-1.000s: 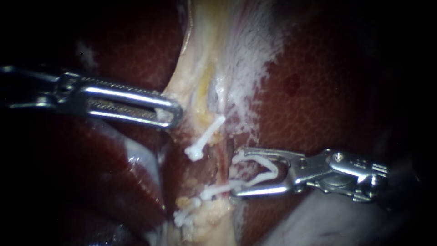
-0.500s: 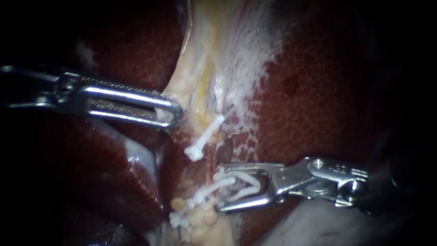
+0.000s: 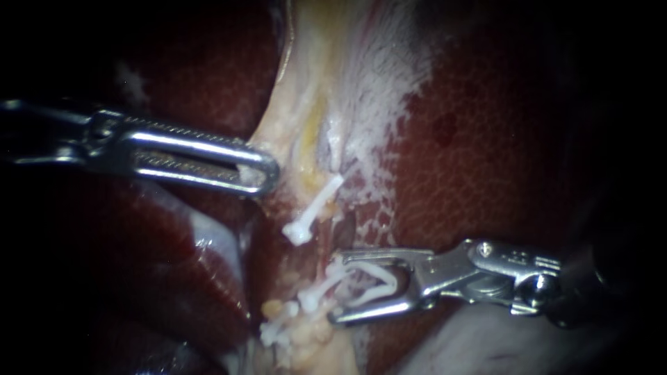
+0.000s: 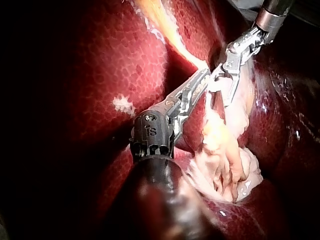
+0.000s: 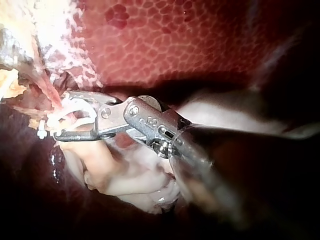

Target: Clipping second clip right tube

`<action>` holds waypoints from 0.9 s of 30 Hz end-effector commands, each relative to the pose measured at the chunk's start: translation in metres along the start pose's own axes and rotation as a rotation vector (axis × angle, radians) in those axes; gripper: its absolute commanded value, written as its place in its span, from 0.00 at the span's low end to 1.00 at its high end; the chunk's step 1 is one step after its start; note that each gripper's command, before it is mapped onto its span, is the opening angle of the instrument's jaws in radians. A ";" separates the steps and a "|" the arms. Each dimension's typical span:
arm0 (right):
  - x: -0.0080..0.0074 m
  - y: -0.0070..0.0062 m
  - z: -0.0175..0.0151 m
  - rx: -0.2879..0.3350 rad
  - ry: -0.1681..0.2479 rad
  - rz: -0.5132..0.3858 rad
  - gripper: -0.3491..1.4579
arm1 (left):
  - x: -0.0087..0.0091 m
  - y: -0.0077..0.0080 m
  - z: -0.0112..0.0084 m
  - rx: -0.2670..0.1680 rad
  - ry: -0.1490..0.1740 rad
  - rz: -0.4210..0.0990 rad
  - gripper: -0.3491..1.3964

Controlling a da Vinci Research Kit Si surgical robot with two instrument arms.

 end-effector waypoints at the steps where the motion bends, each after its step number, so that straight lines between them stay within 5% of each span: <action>1: 0.0000 0.0001 -0.0001 -0.003 0.002 0.000 0.48 | 0.0000 0.0000 0.0000 0.001 0.000 0.000 0.00; 27: 0.0008 0.0007 0.0026 -0.014 0.005 0.002 0.48 | 0.0001 0.0000 0.0002 0.000 -0.001 0.000 0.00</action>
